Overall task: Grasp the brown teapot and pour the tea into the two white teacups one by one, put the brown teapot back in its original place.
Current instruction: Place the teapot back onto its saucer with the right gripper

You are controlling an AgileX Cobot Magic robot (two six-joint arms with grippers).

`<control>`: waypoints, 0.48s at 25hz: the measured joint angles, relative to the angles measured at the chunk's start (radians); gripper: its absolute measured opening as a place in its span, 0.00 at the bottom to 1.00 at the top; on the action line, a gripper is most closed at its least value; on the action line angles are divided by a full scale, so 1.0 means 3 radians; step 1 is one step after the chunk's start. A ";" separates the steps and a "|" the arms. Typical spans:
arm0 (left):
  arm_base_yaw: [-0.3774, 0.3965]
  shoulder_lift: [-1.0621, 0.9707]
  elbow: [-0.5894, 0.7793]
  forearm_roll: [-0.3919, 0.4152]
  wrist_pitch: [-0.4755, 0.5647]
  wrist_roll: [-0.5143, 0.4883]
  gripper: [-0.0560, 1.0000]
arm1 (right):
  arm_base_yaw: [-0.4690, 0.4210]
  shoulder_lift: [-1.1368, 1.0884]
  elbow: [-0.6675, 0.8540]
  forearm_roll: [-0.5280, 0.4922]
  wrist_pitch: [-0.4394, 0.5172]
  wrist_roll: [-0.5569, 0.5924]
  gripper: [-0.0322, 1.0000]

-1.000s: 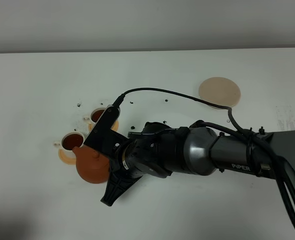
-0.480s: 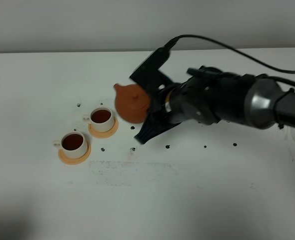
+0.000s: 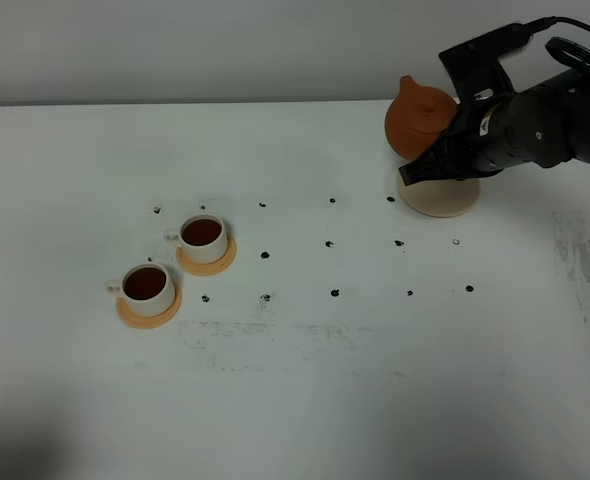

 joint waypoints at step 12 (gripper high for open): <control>0.0000 0.0000 0.0000 0.0000 0.0000 0.0000 0.53 | -0.0196 0.0349 0.0000 0.0168 -0.0076 0.0000 0.12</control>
